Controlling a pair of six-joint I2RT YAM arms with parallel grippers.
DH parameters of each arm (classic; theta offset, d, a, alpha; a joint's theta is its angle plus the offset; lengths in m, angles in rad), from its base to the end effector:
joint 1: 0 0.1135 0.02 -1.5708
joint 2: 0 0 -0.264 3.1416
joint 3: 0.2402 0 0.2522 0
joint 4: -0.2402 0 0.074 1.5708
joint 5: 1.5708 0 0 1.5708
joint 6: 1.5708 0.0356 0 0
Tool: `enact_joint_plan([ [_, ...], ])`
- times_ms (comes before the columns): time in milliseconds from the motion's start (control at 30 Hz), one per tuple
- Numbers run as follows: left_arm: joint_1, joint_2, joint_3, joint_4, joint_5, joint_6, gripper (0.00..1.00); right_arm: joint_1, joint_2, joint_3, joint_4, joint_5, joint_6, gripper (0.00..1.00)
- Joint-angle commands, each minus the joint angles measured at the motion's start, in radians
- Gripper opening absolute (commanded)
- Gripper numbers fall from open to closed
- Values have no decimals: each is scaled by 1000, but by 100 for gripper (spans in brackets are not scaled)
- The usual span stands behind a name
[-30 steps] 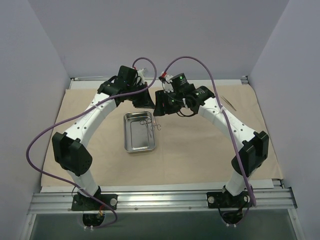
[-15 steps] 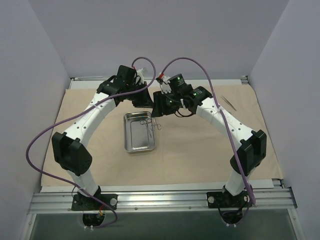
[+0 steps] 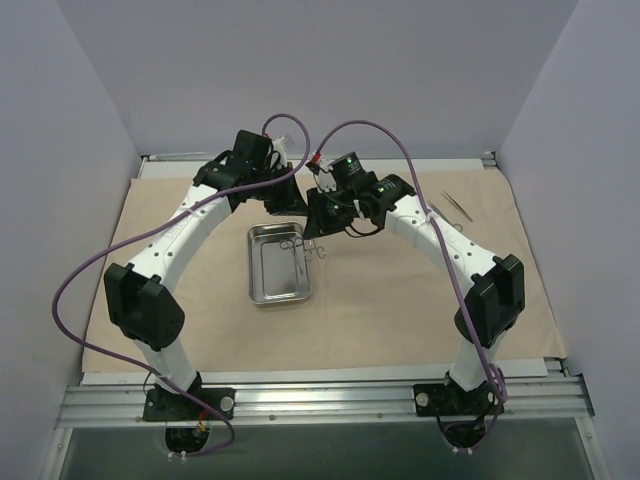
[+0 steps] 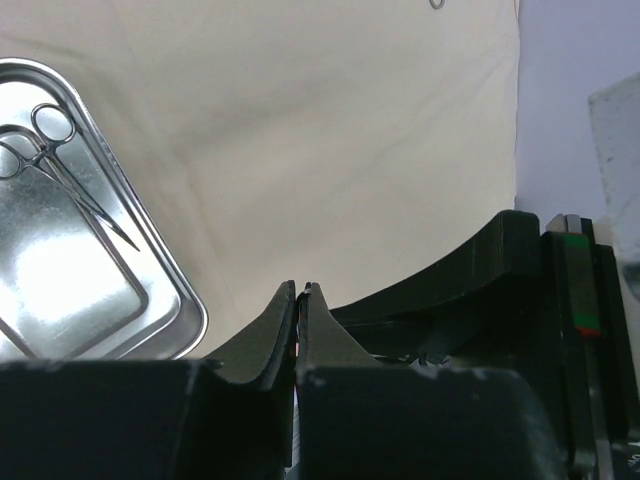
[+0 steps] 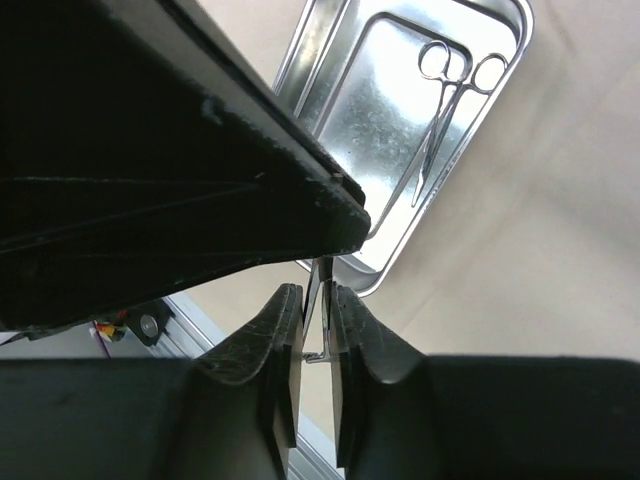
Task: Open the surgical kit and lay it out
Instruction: Place the medical item in the surgical kit.
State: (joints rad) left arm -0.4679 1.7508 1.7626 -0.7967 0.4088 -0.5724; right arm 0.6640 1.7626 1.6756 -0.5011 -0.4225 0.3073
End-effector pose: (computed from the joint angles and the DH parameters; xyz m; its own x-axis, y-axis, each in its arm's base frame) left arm 0.3390 -0.1872 0.3607 -0.8904 -0.1069 -0.4425 0.2172 0.7545 -0.6194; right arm 0.3124 0.2630 0.3521 -0.6677 -0.1722 -0.7242 -0.6597 0.5877 0.4685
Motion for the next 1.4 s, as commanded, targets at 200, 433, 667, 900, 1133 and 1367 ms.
enact_joint_plan([
  [200, 47, 26, 26, 27, 33, -43, 30, 13, 11, 38, -37, 54, -30, 0],
  [433, 169, -22, -67, 42, 2, 15, 53, -43, 32, 73, -105, 151, -141, 0],
  [667, 239, -105, -213, 57, -33, 118, 53, -243, 125, 65, -175, 303, -359, 0],
  [900, 282, -145, -298, 90, -47, 192, 53, -369, 247, 131, -243, 480, -557, 0],
  [1133, 350, -142, -356, 122, 21, 195, 53, -468, 406, 194, -199, 639, -626, 0],
  [1367, 390, -140, -365, 113, 24, 209, 53, -515, 511, 262, -177, 683, -659, 0],
])
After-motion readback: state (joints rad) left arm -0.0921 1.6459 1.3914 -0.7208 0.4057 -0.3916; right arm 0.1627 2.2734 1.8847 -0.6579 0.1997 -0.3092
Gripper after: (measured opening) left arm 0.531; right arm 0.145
